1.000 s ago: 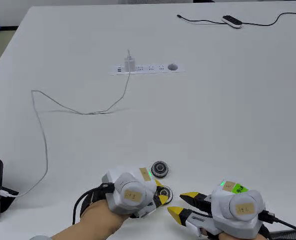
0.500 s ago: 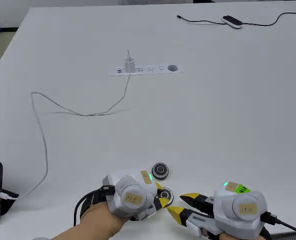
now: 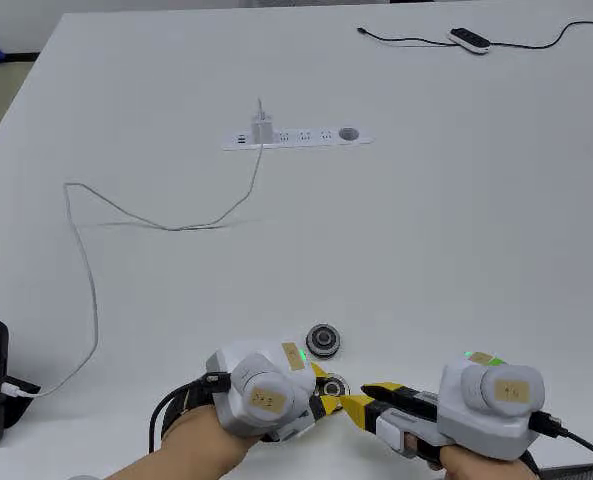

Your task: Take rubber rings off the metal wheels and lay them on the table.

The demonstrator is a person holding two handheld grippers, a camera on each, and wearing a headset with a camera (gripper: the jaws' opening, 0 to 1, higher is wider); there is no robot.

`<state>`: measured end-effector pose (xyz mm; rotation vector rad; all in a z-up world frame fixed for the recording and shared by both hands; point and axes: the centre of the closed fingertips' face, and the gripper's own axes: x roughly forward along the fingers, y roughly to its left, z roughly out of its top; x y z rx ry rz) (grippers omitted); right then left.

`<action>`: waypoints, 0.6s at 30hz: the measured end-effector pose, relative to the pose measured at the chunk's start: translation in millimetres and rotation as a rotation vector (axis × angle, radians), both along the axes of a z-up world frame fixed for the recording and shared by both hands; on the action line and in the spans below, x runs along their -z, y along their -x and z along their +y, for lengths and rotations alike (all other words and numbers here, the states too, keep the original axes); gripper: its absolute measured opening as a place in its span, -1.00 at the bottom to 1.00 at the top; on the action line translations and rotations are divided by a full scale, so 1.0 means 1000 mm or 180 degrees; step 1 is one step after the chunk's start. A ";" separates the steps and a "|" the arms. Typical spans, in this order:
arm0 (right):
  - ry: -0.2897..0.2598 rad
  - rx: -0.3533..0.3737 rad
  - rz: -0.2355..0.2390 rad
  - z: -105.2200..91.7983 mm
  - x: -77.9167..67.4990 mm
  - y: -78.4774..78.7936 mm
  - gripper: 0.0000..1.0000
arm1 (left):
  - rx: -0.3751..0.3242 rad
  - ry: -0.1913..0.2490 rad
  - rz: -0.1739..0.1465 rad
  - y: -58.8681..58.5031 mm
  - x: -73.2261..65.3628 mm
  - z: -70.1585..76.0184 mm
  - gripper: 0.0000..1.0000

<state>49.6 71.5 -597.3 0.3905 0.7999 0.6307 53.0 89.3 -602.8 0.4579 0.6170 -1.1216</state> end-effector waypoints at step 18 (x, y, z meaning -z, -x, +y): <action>-0.0213 0.0247 0.0493 0.000 0.014 -0.001 -0.63 | 0.0020 0.0010 -0.0021 0.000 0.000 0.000 -0.74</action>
